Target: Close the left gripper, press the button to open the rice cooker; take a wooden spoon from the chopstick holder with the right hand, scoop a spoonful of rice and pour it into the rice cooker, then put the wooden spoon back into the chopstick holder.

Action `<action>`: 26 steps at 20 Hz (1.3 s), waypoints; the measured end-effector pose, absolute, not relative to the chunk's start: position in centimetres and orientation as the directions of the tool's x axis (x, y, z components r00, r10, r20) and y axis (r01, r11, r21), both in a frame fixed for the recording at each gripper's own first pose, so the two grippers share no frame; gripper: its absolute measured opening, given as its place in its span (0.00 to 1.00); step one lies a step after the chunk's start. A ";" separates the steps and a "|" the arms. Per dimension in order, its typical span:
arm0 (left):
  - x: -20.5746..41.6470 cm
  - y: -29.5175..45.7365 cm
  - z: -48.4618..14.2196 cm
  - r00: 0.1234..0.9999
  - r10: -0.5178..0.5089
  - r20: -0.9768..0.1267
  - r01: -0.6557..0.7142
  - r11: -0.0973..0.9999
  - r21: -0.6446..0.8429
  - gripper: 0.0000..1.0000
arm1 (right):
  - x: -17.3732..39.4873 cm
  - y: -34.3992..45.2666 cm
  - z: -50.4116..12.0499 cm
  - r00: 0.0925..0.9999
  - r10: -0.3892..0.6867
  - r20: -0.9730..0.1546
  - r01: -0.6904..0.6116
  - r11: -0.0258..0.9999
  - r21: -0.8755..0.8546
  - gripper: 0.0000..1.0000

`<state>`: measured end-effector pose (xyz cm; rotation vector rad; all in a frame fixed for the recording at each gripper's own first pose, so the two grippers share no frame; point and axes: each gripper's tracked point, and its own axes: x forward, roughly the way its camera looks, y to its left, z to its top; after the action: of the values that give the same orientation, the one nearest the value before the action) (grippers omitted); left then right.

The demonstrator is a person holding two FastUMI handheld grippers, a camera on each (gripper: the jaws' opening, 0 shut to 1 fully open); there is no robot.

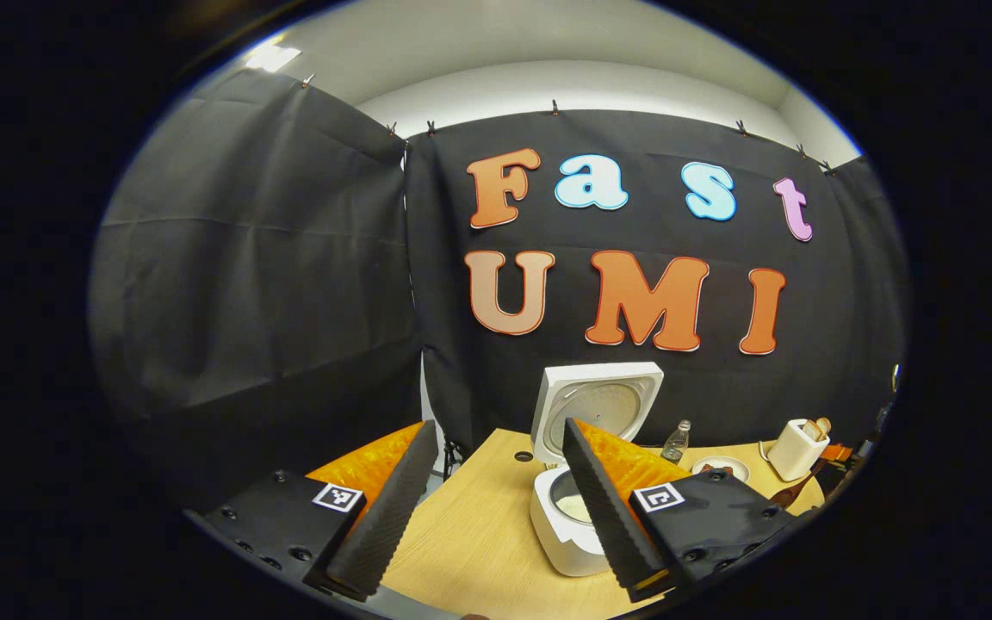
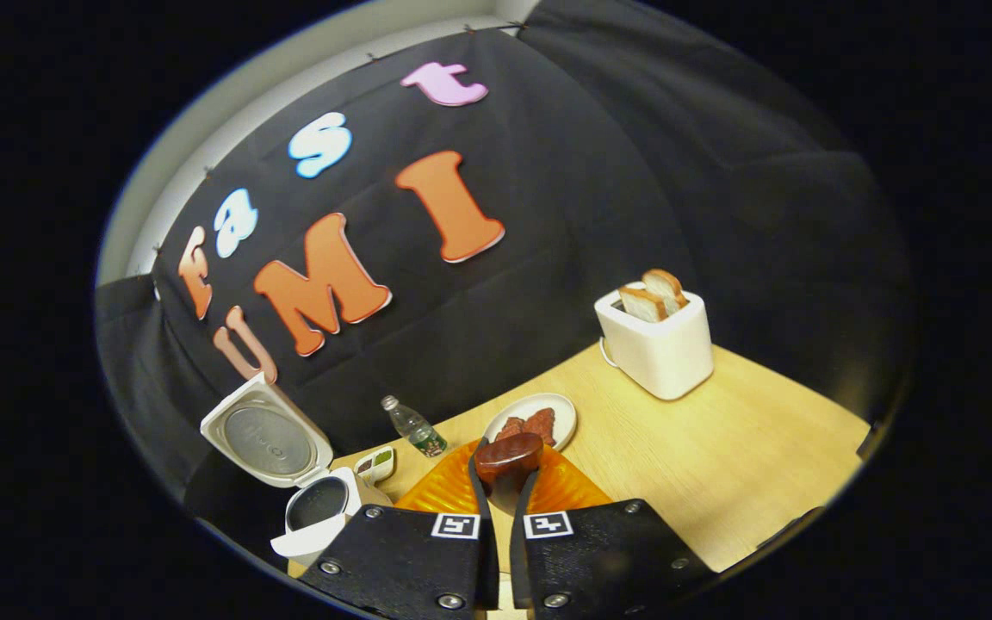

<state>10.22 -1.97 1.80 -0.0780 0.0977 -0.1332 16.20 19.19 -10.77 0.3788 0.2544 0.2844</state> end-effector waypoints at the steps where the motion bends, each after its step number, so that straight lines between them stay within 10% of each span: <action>1: 10.4 -2.0 1.8 0.984 -0.150 -0.092 0.142 0.985 -0.093 0.99 | 15.0 20.0 -9.6 0.927 0.334 -0.169 -0.252 0.891 0.378 0.05; 26: 12.3 3.3 -1.4 0.950 -0.291 -0.116 0.281 0.955 -0.099 0.97 | 3.5 29.4 -23.4 0.914 0.279 -0.295 -0.310 0.948 -0.066 0.05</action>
<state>12.29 3.28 -1.40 -0.0821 0.1298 -0.2911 3.50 29.36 -23.37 -0.1125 0.2868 0.3038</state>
